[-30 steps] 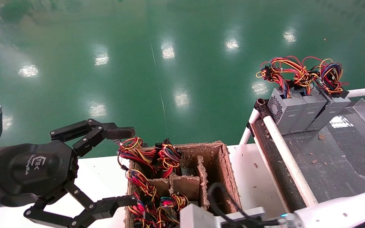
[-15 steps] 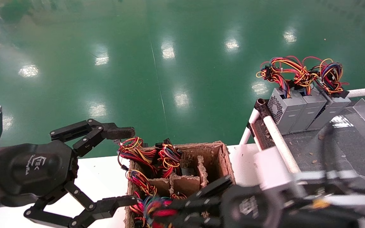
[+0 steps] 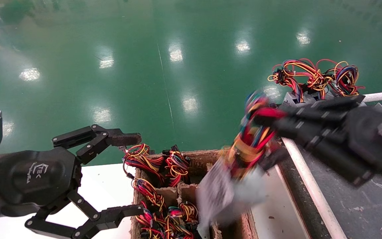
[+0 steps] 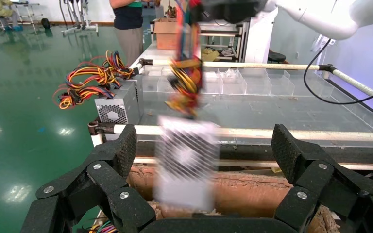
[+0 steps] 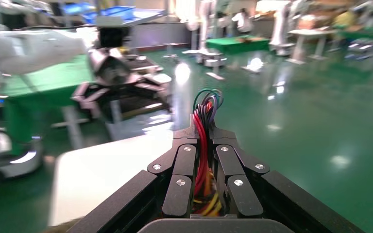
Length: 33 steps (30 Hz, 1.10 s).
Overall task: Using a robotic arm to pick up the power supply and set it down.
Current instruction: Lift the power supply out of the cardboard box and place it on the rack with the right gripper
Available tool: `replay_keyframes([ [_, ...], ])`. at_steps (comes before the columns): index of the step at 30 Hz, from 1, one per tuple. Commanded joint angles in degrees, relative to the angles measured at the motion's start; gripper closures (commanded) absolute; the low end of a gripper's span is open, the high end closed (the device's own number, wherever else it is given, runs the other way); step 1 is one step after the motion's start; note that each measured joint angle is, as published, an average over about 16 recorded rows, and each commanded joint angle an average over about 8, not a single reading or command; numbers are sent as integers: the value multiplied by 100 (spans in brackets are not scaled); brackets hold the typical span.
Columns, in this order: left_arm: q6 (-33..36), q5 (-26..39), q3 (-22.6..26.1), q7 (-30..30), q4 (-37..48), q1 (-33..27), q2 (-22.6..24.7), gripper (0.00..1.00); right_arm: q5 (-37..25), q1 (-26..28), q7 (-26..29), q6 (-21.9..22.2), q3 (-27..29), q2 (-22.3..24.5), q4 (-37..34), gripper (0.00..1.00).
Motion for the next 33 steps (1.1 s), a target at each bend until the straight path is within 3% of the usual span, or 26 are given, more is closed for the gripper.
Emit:
replay_keyframes([
  [1,0,0,0,0,0,0,0,0,12,37,-102,52,132,148,-100,100],
  [11,0,-1,1,0,0,0,0,0,-374,333,-639,243,501,878,-916,100],
  [21,-1,-1,2,1,0,0,-1,0,-846,97,-1084,438,635,1553,-1463,100],
  [33,-1,-2,3,1,0,-1,-1,0,-1526,57,-1223,626,336,1559,-1623,100],
])
